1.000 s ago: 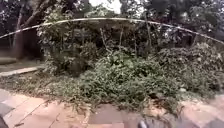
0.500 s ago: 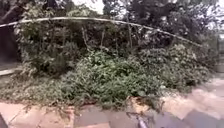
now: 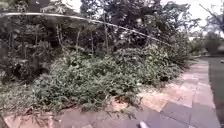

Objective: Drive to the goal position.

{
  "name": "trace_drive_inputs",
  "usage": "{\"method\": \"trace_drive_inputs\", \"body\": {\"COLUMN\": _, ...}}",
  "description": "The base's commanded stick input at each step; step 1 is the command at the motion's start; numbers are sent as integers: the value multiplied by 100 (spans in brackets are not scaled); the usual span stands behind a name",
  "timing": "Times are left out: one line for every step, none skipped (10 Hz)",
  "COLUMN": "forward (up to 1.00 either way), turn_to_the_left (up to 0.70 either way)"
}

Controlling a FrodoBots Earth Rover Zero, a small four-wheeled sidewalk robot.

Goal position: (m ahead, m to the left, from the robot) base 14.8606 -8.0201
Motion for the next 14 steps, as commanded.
{"method": "trace_drive_inputs", "body": {"forward": 0, "turn_to_the_left": -98}}
{"method": "trace_drive_inputs", "body": {"forward": 0, "turn_to_the_left": -98}}
{"method": "trace_drive_inputs", "body": {"forward": 0, "turn_to_the_left": -98}}
{"method": "trace_drive_inputs", "body": {"forward": 0, "turn_to_the_left": -98}}
{"method": "trace_drive_inputs", "body": {"forward": 0, "turn_to_the_left": -98}}
{"method": "trace_drive_inputs", "body": {"forward": 0, "turn_to_the_left": -91}}
{"method": "trace_drive_inputs", "body": {"forward": 5, "turn_to_the_left": -21}}
{"method": "trace_drive_inputs", "body": {"forward": 48, "turn_to_the_left": 0}}
{"method": "trace_drive_inputs", "body": {"forward": 93, "turn_to_the_left": 0}}
{"method": "trace_drive_inputs", "body": {"forward": 100, "turn_to_the_left": 0}}
{"method": "trace_drive_inputs", "body": {"forward": 100, "turn_to_the_left": 0}}
{"method": "trace_drive_inputs", "body": {"forward": 100, "turn_to_the_left": 0}}
{"method": "trace_drive_inputs", "body": {"forward": 100, "turn_to_the_left": 0}}
{"method": "trace_drive_inputs", "body": {"forward": 100, "turn_to_the_left": 0}}
